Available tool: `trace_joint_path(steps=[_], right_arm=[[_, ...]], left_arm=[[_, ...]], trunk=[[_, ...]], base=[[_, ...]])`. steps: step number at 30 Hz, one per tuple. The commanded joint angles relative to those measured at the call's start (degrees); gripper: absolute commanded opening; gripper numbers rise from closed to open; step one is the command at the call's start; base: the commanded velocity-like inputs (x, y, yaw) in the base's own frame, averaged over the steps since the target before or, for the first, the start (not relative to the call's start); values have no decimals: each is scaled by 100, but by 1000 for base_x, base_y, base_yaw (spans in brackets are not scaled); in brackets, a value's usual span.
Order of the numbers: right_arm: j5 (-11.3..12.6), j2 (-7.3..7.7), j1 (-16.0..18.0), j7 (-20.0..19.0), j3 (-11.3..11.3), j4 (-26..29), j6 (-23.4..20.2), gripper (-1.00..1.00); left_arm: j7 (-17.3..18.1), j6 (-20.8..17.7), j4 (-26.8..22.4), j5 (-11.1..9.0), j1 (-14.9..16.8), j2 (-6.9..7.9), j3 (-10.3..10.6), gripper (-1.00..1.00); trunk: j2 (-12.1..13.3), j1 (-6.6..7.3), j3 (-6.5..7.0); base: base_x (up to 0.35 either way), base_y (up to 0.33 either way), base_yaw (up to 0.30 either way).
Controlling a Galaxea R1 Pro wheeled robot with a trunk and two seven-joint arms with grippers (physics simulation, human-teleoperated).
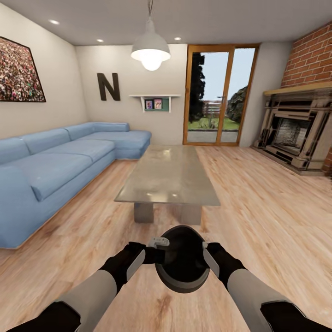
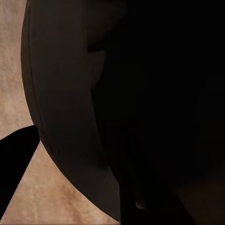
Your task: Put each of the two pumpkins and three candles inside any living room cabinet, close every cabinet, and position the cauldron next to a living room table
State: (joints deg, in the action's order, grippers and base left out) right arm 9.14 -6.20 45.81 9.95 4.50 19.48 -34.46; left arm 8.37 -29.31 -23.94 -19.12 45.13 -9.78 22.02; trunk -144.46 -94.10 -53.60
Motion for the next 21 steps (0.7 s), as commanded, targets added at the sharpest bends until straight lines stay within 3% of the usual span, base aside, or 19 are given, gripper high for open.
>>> trace_joint_path(steps=[1,10,21], right_arm=[[369,5,7,-2,237,-6,18,-100],[369,4,7,-2,247,-6,18,-100],[369,4,7,-2,244,-6,18,-100]], left_arm=[[-11,-22,-14,14,2,38,136,-100],[-11,-19,-14,14,3,38,136,-100],[-17,-19,-14,14,4,38,136,-100]], trunk=[[-3,1,-5],[-3,1,-5],[-3,1,-5]], base=[[123,313,-91],[148,282,-12],[24,21,0]])
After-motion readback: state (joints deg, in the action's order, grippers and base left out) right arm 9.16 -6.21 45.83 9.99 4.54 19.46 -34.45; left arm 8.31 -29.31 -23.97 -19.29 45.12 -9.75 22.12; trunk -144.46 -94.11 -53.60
